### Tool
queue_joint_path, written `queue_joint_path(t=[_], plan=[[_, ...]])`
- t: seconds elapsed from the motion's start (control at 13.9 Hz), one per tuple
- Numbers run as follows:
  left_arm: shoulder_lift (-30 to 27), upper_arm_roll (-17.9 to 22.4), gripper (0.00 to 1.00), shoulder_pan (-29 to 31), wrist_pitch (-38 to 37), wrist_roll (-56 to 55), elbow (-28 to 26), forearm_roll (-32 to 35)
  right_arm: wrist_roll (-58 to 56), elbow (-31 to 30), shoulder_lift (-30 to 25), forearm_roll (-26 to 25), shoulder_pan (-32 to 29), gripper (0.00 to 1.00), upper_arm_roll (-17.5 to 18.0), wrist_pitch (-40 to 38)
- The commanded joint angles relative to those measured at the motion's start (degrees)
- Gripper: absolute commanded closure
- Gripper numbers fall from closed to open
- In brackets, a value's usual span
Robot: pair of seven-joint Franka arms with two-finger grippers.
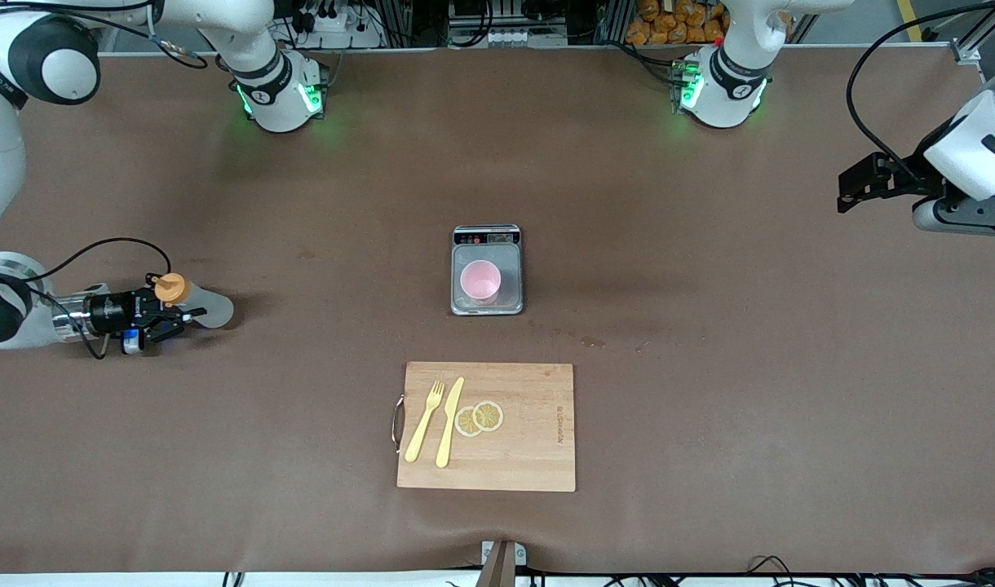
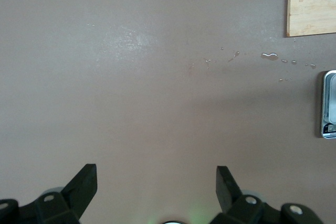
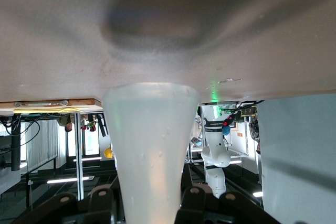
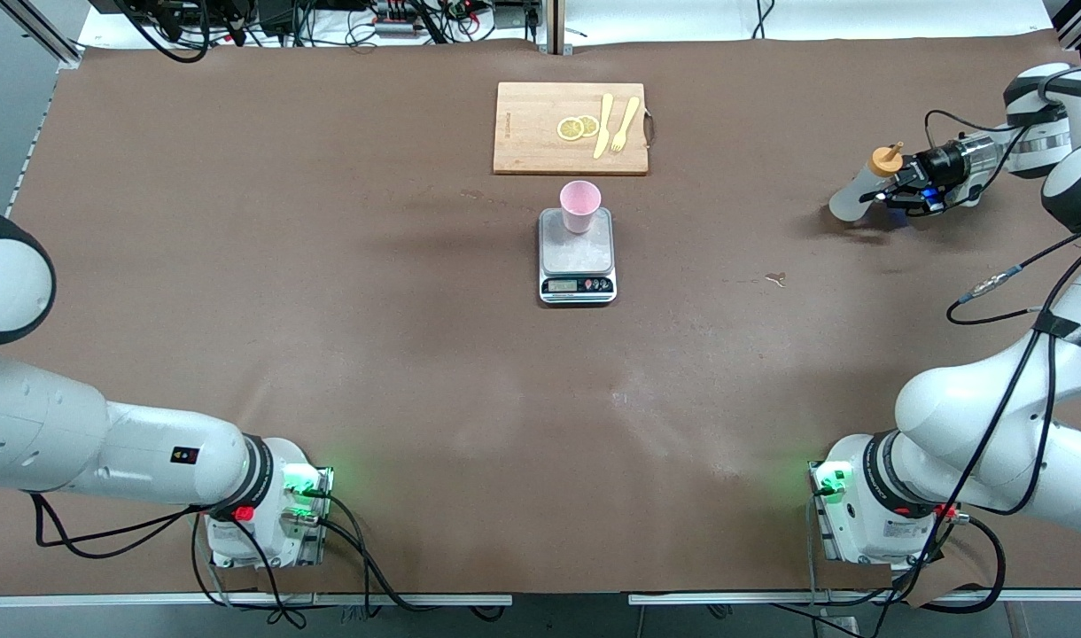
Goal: Add sauce to pink cup with both arms
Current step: 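Lower the bottle upright onto the table with the right gripper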
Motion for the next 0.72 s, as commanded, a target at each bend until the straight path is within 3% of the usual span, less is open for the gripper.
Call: queue_joint_path(t=[0.0, 0.29, 0.36, 0.58, 0.65], plan=[[-0.1, 0.0, 0.00, 0.1, 0.1, -0.1, 0.2, -0.5, -1.1, 1.0, 1.4, 1.3, -1.6, 1.00, 1.1, -1.2], [-0.1, 0.0, 0.00, 0.1, 0.1, -0.1, 0.2, -0.5, -2.4, 1.1, 1.8, 0.7, -1.3, 0.99, 1.0, 0.3], [-0.1, 0.0, 0.00, 0.1, 0.1, -0.1, 0.2, -0.5, -2.5, 1.1, 1.8, 0.5, -1.3, 0.95, 1.0, 0.4], [-0.1, 0.0, 0.00, 0.1, 0.1, -0.1, 0.2, -0.5, -2.5, 1.5, 1.8, -0.6, -0.8, 0.72, 1.0, 0.6], [-0.1, 0.0, 0.00, 0.1, 0.2, -0.1, 0.2, -0.6, -2.4, 1.6, 1.8, -0.6, -0.8, 0.58, 1.0, 0.6]])
